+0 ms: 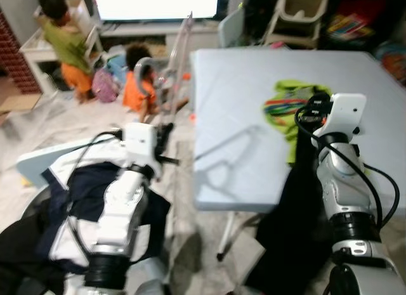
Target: Hang hanger
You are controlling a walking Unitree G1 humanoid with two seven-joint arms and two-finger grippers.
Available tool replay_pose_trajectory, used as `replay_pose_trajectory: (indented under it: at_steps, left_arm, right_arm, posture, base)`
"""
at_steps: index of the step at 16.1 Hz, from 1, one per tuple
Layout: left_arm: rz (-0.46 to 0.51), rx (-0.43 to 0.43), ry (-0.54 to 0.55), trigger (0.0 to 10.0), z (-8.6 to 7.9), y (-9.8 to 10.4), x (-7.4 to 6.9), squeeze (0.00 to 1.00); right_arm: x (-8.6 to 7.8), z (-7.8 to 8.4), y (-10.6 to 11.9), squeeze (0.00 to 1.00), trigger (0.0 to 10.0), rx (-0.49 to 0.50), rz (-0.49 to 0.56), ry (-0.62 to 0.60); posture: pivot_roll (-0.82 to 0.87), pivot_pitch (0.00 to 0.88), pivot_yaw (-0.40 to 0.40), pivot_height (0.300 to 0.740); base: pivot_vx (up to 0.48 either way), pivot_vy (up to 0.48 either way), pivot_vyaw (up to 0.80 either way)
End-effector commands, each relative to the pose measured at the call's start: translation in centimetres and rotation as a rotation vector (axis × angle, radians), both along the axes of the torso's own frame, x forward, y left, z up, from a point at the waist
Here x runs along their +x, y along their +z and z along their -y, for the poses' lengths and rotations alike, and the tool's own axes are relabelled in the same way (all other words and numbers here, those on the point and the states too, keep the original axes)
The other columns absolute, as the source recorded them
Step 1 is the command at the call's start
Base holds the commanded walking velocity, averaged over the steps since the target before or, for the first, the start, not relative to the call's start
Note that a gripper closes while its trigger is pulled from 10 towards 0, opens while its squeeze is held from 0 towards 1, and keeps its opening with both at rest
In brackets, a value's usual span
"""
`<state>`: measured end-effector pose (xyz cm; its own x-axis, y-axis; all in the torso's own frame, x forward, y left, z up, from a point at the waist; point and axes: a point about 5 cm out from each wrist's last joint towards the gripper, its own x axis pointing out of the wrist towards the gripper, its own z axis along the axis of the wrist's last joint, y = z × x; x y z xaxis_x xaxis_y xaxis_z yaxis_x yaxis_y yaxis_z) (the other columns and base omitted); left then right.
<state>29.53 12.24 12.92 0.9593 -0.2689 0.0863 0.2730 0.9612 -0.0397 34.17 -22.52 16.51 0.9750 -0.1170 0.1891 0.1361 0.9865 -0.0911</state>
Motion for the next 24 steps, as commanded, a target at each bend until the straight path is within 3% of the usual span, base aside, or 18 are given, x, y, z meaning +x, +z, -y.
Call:
replay_pose_trajectory:
  at_steps: [1,9,16,24]
  left_arm:
    - [0.028,-0.011,-0.02,10.0,0.7,0.8,-0.1,0.0]
    - [0.047,-0.007,-0.018,10.0,0.8,1.5,0.3,0.0]
    - [0.065,-0.011,0.01,10.0,0.2,1.6,0.3,0.0]
    - [0.066,-0.026,-0.007,10.0,0.1,1.3,-0.3,0.0]
  right_arm:
    - [0.2,0.1,1.6,0.0,10.0,-0.013,0.062,0.0]
    - [0.4,0.0,1.5,0.0,10.0,-0.004,0.063,0.009]
    - [0.3,-0.3,1.3,0.0,10.0,0.001,0.054,0.044]
    - [-1.4,-0.8,0.7,0.0,10.0,-0.024,0.046,0.136]
  posture:
    - [-0.02,0.0,-0.014,0.74]
    - [-0.02,0.0,-0.011,0.74]
    - [-0.02,0.0,-0.014,0.74]
    - [-0.03,0.0,-0.013,0.74]
  base:
    - [0.0,-0.472,0.0]
    - [0.0,-0.46,0.0]
    - [0.0,0.0,0.0]
    - [0.132,0.0,0.0]
